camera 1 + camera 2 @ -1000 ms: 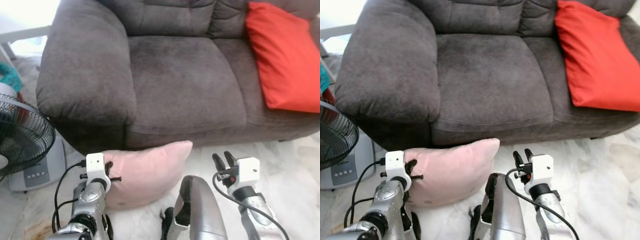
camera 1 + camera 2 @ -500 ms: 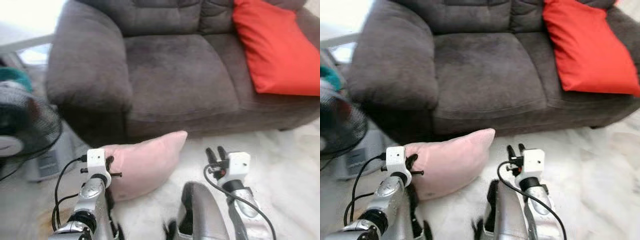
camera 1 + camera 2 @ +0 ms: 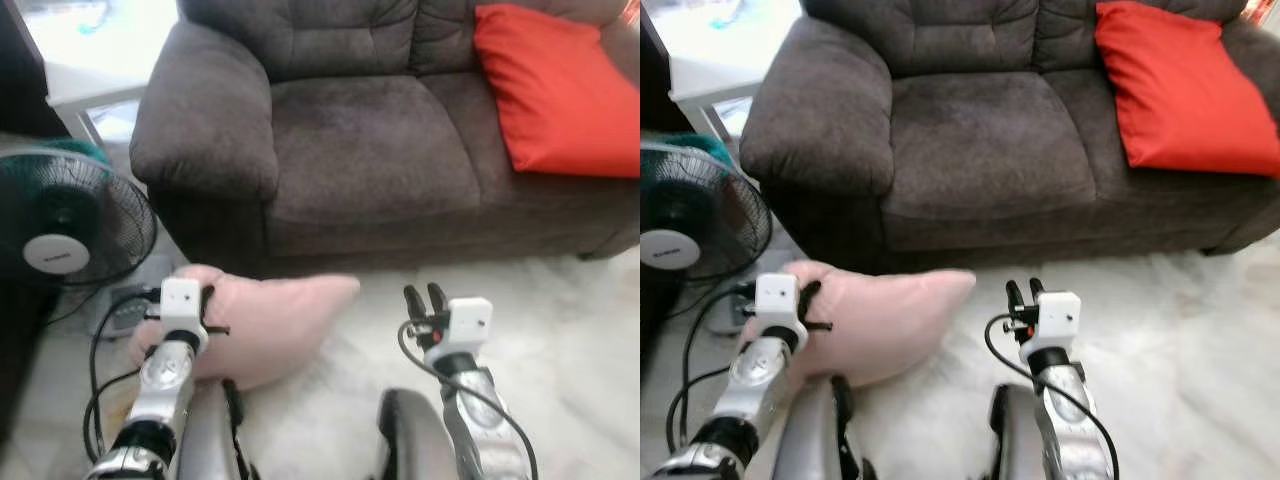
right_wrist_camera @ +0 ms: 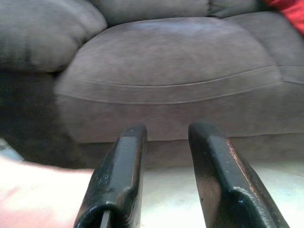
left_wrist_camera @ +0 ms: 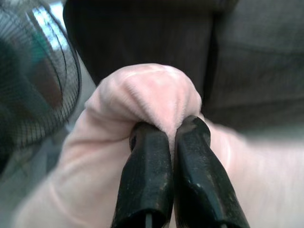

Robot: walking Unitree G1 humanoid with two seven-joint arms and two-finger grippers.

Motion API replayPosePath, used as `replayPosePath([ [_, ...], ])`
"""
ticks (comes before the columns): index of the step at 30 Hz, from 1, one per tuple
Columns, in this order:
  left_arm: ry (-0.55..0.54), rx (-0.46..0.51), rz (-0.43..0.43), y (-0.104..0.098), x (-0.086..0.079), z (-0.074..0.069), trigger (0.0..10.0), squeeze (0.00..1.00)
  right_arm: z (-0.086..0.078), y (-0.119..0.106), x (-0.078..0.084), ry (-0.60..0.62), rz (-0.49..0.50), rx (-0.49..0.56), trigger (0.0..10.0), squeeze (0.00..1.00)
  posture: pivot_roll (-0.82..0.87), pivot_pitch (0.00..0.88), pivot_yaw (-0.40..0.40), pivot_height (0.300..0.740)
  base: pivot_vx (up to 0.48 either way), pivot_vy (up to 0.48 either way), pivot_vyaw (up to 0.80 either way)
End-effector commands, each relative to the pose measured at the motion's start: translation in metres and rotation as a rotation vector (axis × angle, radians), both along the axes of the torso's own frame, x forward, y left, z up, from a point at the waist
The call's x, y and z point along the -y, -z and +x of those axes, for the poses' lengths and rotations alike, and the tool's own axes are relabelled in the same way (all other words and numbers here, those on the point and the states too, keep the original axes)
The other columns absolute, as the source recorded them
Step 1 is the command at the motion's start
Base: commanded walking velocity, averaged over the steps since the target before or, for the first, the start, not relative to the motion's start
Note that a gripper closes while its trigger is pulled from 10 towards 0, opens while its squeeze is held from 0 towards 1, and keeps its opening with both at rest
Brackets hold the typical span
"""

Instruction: Move the pillow to the sofa from floor

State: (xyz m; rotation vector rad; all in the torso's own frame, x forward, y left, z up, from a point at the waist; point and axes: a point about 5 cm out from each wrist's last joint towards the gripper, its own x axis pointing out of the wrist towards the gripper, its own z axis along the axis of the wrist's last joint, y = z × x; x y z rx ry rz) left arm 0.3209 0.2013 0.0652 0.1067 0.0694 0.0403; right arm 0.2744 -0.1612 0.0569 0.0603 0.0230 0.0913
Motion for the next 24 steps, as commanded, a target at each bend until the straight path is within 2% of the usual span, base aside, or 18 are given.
replayPosePath([
  [1, 0.032, 0.107, 0.031, -0.02, 0.002, 0.005, 10.0, 0.0, -0.001, 0.001, 0.001, 0.013, 0.001, 0.0, 10.0, 0.0, 0.08, 0.028, 0.0, 0.494, 0.0, 0.0, 0.0],
  [16, 0.051, 0.135, 0.038, -0.024, 0.012, -0.005, 10.0, 0.0, 0.002, 0.002, 0.007, 0.032, 0.003, -0.001, 10.0, 0.0, 0.08, 0.046, -0.008, 0.494, 0.0, 0.0, 0.0],
  [24, 0.051, 0.141, 0.054, -0.03, 0.009, -0.006, 10.0, 0.0, 0.003, 0.007, 0.0, 0.03, 0.012, -0.019, 10.0, 0.0, 0.09, 0.058, -0.003, 0.543, 0.0, 0.0, 0.0],
])
